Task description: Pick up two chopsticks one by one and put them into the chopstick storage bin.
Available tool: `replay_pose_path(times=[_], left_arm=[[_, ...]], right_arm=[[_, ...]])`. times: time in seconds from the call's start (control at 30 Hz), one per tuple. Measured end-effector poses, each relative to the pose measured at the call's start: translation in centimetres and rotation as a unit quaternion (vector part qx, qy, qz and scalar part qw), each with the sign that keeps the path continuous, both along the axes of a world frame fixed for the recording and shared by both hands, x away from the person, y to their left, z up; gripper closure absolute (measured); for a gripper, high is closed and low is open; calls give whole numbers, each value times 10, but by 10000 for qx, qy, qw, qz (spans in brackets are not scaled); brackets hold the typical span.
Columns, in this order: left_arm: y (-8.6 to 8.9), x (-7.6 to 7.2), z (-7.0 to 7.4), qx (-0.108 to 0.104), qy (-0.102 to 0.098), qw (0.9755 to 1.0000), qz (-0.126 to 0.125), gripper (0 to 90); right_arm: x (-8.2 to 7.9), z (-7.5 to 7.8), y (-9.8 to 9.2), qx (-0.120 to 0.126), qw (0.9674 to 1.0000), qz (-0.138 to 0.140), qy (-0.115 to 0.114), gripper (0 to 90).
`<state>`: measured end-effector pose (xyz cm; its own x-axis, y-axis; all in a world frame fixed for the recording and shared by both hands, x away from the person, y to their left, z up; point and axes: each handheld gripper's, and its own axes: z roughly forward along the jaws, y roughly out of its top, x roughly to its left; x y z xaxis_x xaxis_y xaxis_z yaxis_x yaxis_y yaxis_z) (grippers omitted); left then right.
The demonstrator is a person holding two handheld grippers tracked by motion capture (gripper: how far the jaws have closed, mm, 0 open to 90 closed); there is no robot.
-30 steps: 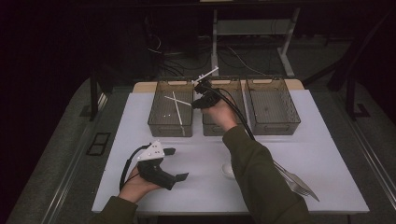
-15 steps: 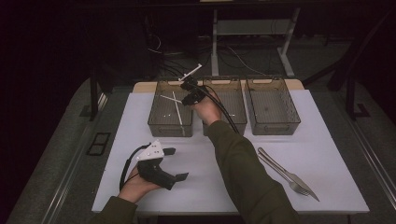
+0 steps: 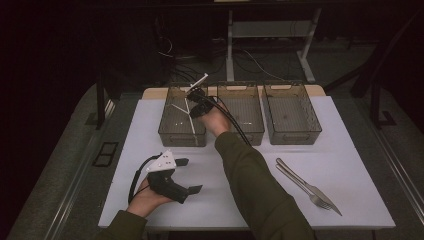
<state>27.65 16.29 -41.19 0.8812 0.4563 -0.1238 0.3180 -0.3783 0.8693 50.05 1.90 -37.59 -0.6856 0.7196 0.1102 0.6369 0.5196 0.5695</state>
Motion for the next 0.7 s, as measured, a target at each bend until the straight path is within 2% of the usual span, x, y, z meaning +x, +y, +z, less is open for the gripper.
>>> replay_pose_path(times=[0.17, 0.33, 0.53, 0.7], left_arm=[[0, 0, 0, -14, 4, 10000, 6, 0], [0, 0, 0, -13, 2, 10000, 4, 0], [1, 0, 0, 4, 6, 10000, 13, 0], [1, 0, 0, 25, -6, 10000, 30, 0]], right_arm=[[-1, -3, 3, 54, 10000, 65, 29, 842], [-2, -1, 2, 94, 9999, 105, 43, 817], [-5, 8, -7, 331, 9992, 217, 84, 689], [-13, 19, -22, 514, 9980, 340, -143, 560]])
